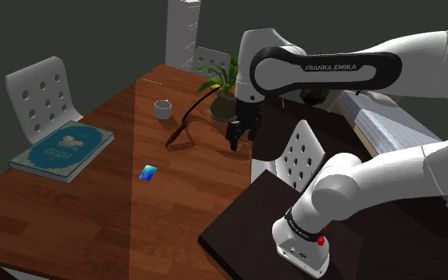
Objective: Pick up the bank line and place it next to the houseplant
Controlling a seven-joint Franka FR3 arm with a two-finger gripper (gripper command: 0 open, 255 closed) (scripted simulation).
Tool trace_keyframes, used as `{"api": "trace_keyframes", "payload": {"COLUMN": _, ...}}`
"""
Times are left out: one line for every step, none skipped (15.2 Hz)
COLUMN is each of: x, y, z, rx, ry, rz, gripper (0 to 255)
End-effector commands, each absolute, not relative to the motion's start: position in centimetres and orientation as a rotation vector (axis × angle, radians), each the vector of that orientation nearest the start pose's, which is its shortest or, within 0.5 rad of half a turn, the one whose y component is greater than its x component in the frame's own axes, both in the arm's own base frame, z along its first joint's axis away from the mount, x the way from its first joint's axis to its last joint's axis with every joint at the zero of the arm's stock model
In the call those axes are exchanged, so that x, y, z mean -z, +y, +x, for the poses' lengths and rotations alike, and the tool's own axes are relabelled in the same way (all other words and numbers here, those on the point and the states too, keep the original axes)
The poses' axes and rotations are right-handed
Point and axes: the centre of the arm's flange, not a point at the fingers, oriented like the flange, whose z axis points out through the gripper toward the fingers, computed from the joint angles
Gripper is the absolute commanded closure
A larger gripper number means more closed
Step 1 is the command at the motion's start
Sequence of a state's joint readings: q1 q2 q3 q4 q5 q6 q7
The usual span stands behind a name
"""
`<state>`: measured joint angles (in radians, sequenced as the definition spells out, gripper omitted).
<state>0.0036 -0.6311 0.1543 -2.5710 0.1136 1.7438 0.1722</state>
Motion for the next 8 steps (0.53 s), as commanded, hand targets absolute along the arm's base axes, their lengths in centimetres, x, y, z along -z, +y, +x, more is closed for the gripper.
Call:
{"api": "trace_keyframes", "payload": {"x": -43.5, "y": 8.0, "z": 33.8, "rx": -0.285, "ry": 0.219, "rz": -3.136, "gripper": 0}}
{"api": "trace_keyframes", "payload": {"x": -42.6, "y": 8.7, "z": 34.3, "rx": -0.273, "ry": 0.259, "rz": -3.136, "gripper": 0}}
{"api": "trace_keyframes", "payload": {"x": -41.7, "y": 9.4, "z": 34.9, "rx": -0.260, "ry": 0.300, "rz": -3.136, "gripper": 0}}
{"api": "trace_keyframes", "payload": {"x": -40.9, "y": 10.1, "z": 35.5, "rx": -0.248, "ry": 0.340, "rz": -3.136, "gripper": 0}}
{"api": "trace_keyframes", "payload": {"x": -40.0, "y": 10.7, "z": 36.2, "rx": -0.235, "ry": 0.381, "rz": -3.134, "gripper": 0}}
{"api": "trace_keyframes", "payload": {"x": -39.2, "y": 11.4, "z": 36.8, "rx": -0.222, "ry": 0.421, "rz": -3.133, "gripper": 0}}
{"api": "trace_keyframes", "payload": {"x": -38.3, "y": 12.0, "z": 37.5, "rx": -0.210, "ry": 0.462, "rz": -3.130, "gripper": 0}}
{"api": "trace_keyframes", "payload": {"x": -37.5, "y": 12.6, "z": 38.2, "rx": -0.197, "ry": 0.502, "rz": -3.127, "gripper": 0}}
